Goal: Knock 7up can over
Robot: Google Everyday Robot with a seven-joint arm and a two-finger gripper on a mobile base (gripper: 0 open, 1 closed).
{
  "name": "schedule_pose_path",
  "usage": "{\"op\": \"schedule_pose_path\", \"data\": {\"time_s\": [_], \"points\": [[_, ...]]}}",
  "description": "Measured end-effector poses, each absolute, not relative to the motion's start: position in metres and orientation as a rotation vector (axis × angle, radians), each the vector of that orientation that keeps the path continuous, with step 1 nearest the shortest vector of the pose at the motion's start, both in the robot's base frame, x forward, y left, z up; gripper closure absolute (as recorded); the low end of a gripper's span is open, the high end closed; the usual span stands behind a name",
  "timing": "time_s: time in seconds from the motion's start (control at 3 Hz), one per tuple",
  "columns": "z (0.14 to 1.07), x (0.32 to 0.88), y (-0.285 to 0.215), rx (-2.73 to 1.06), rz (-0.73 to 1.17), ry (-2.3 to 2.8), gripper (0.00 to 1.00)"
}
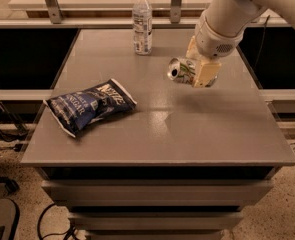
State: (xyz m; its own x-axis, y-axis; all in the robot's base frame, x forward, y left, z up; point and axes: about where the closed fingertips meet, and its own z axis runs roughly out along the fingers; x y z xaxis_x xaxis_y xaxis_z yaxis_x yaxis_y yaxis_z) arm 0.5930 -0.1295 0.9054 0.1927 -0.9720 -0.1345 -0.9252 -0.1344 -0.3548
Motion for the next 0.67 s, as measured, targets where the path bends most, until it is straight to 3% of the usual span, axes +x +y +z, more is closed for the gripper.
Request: {"op": "schedule_pose_path", "data": {"time_s": [0.67], "points": [[0.9, 0.5837, -0.1252, -2.226, -0.279, 1.747, 1.0]]}}
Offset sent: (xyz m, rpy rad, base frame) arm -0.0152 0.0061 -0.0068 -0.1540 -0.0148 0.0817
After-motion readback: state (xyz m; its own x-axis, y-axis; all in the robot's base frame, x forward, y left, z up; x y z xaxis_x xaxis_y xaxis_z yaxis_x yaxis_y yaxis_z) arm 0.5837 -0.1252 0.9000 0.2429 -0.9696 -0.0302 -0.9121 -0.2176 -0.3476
